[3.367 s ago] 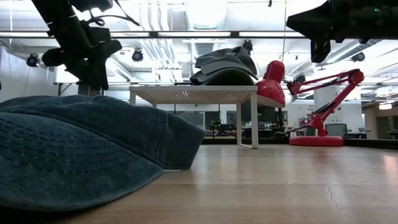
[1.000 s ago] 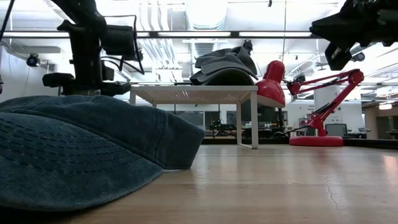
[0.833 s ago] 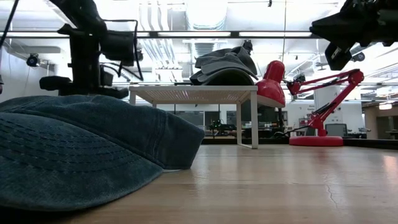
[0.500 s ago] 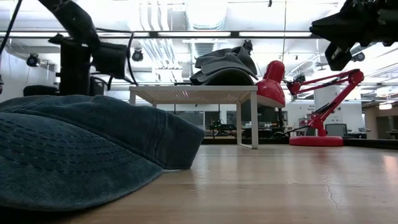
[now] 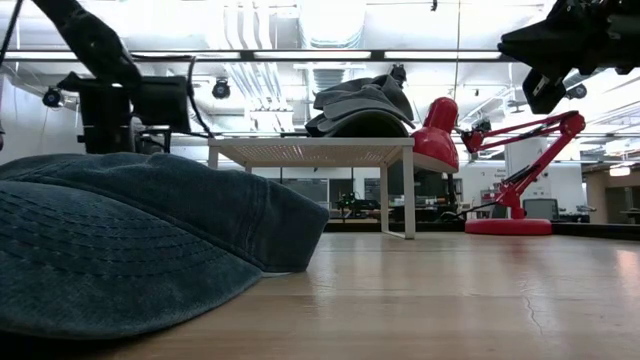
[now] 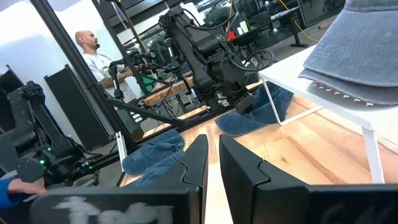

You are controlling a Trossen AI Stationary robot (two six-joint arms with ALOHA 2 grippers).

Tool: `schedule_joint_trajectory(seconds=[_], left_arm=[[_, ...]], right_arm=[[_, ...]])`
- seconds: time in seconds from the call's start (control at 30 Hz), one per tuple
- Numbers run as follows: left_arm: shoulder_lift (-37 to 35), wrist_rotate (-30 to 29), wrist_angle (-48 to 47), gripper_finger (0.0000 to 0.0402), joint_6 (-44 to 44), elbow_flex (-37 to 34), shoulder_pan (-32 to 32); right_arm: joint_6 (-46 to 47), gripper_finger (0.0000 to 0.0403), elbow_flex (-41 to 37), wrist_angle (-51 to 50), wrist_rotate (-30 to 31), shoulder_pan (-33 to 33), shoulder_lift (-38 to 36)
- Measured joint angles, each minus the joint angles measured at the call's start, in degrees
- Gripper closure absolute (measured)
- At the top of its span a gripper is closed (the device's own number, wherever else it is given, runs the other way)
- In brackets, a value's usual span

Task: Pick & Place hat
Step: Put the top blue cap on the shelf

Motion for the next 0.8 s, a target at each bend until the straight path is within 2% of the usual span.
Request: schedule_joint_trajectory(seconds=[0.13, 0.23, 0.7, 0.8], left_arm=[[0.0, 2.4, 0.2, 0.0187, -0.3, -1.8, -0.1], [-0.1, 2.6, 0.4, 0.0208, -1.2, -2.5, -0.6], [-0.4, 4.0, 3.1, 0.0379, -2.2, -2.7, -2.1], [-1.3, 4.0, 3.2, 0.0395, -2.0, -2.8, -2.1]], right_arm=[[0.0, 0.0364, 0.0, 0.0, 0.0, 0.0, 0.0], [0.0, 0.0364, 0.0, 0.0, 0.0, 0.0, 0.0], [-0.2, 0.0364, 0.0, 0.0, 0.1, 0.0, 0.0], [-0.2, 0.0364, 0.0, 0.0, 0.1, 0.0, 0.0]])
